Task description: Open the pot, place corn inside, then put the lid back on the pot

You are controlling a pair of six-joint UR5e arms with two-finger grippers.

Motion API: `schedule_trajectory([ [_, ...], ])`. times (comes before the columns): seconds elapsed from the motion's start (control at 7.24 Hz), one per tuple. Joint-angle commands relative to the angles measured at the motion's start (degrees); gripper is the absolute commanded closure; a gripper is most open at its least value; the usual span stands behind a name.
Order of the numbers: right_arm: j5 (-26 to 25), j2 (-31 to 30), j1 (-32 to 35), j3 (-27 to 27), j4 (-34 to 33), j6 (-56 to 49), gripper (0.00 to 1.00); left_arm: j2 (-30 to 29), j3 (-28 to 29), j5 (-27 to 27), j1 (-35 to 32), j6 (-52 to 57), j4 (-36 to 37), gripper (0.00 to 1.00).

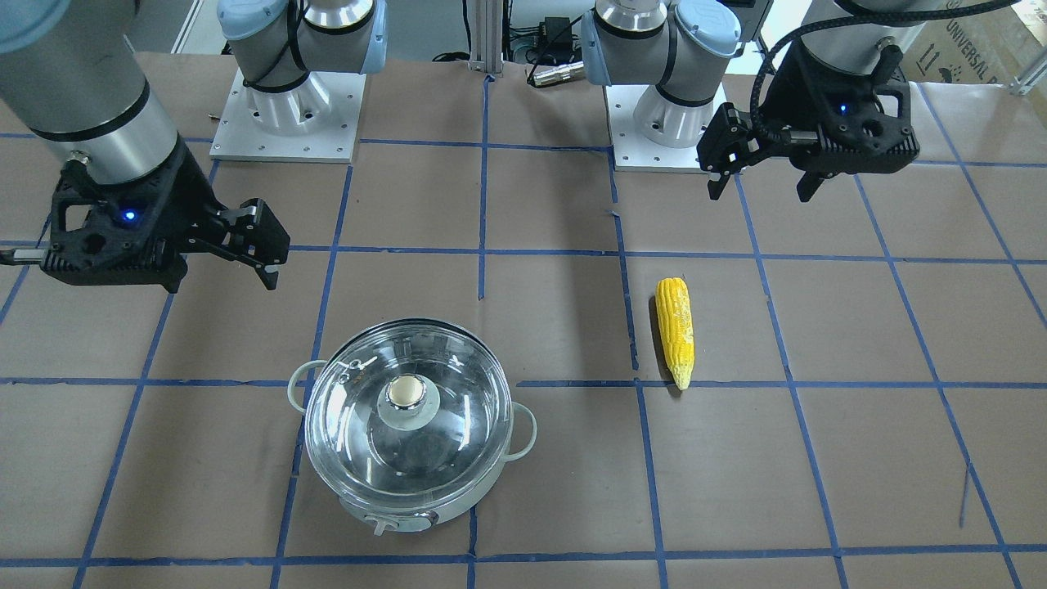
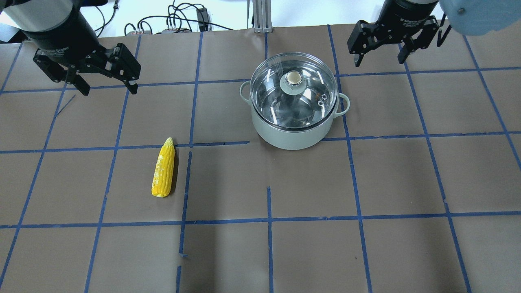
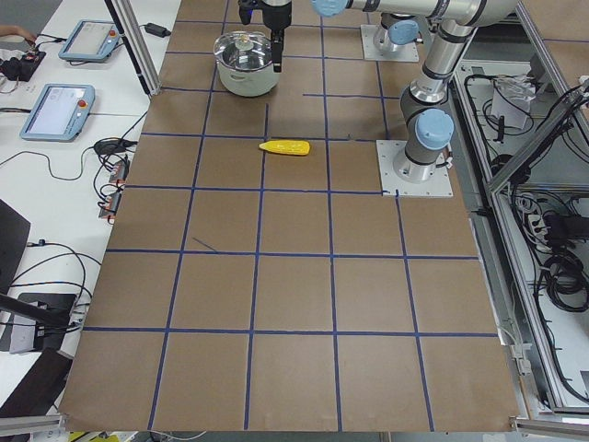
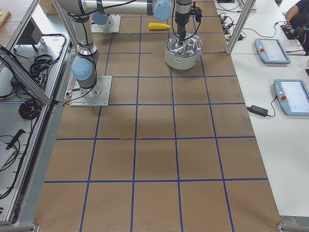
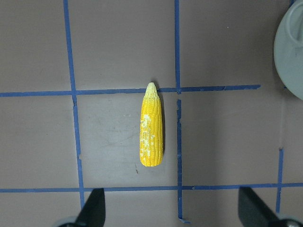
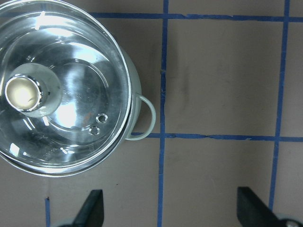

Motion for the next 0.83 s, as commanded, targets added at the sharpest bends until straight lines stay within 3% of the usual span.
schedule_trajectory([
  [0.0,0.9,3.6,4.9,-4.1,-0.6,6.0,0.00,-0.1,-0.1,0.0,0.0,0.0,0.0,0.00],
  [0.41,0.5,15.6,10.8,-16.5,-0.6,11.4,0.00,-0.1,-0.1,-0.1,0.0,0.0,0.0,0.00],
  [0.69,0.0,20.4,13.1,-17.3,-5.4,14.7,0.00,-0.1,-0.1,-0.1,0.0,0.0,0.0,0.00],
])
